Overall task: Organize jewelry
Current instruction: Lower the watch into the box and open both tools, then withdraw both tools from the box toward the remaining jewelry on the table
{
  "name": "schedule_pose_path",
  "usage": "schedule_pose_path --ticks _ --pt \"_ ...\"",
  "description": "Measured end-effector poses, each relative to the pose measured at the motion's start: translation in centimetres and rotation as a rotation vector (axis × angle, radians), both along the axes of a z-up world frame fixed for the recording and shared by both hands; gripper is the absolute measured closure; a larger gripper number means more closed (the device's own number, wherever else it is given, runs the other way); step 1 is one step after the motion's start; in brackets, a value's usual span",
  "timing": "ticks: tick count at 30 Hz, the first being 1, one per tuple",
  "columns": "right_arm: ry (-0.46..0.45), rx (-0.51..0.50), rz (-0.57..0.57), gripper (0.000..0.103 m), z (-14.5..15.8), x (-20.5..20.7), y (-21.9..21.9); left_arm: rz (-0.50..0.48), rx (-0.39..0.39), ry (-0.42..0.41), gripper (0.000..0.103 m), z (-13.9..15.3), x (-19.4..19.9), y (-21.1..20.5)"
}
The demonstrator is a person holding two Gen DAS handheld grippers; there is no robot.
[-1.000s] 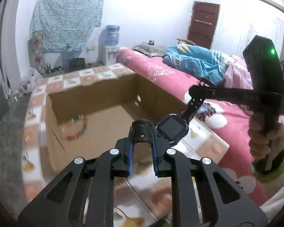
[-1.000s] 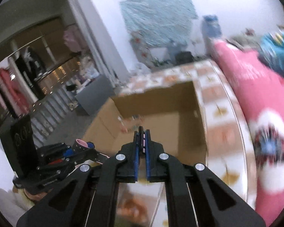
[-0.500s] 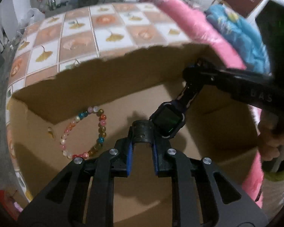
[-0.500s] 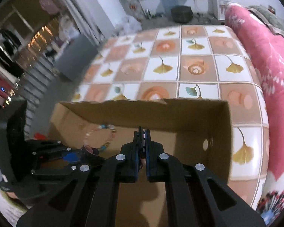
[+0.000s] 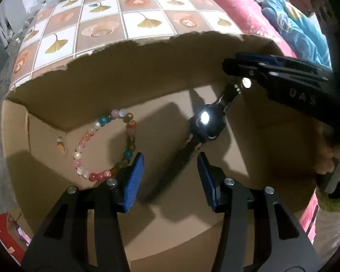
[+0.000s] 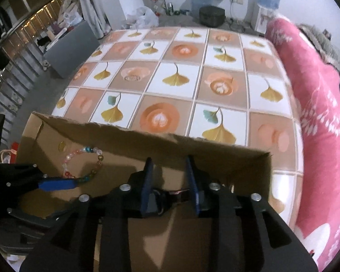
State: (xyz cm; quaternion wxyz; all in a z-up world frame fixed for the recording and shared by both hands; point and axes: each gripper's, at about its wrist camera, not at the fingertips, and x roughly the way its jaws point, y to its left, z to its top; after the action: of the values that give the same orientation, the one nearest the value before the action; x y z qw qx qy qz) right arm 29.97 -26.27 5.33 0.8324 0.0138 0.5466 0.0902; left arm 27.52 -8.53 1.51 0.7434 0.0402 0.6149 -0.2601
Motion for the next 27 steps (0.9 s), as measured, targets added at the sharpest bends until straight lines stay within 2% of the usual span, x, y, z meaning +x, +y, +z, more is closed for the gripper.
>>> schedule_pose_path --ticks 5,10,14,19,21,23,25,27 --pt "-0.065 0.018 -0.005 0.07 2.2 -0.9 -0.6 -0.009 -0.029 -0.054 0.054 2.2 -1.4 0.4" --pt "-0.172 0.103 -0.008 0.07 6.4 -4.2 -1.9 -0.029 -0.091 -0.188 0.053 6.3 -4.5 1.9" --pt "-0.278 0.164 -0.003 0.058 10.3 -9.2 -3.2 -0.051 -0.158 -0.331 0.043 10.5 -9.3 4.6" --pt "-0.427 0.206 0.008 0.04 13.8 -18.3 -4.5 -0.065 -0.165 -0.524 0.024 13.3 -16.8 8.1" --pt "-0.468 0.211 0.011 0.032 13.8 -22.2 -4.4 -0.051 -0.142 -0.571 0.019 12.9 -19.4 9.3" --pt "-0.484 0.223 0.01 0.03 12.8 -25.2 -4.2 -0.021 -0.118 -0.579 0.019 11.6 -20.9 10.1" --pt "-0.476 0.238 0.0 0.027 11.0 -27.4 -3.8 0.029 -0.081 -0.556 0.019 9.2 -22.1 10.7" --pt "-0.44 0.238 -0.029 0.025 8.3 -28.8 -3.2 0.065 -0.086 -0.503 0.019 6.4 -22.5 11.0"
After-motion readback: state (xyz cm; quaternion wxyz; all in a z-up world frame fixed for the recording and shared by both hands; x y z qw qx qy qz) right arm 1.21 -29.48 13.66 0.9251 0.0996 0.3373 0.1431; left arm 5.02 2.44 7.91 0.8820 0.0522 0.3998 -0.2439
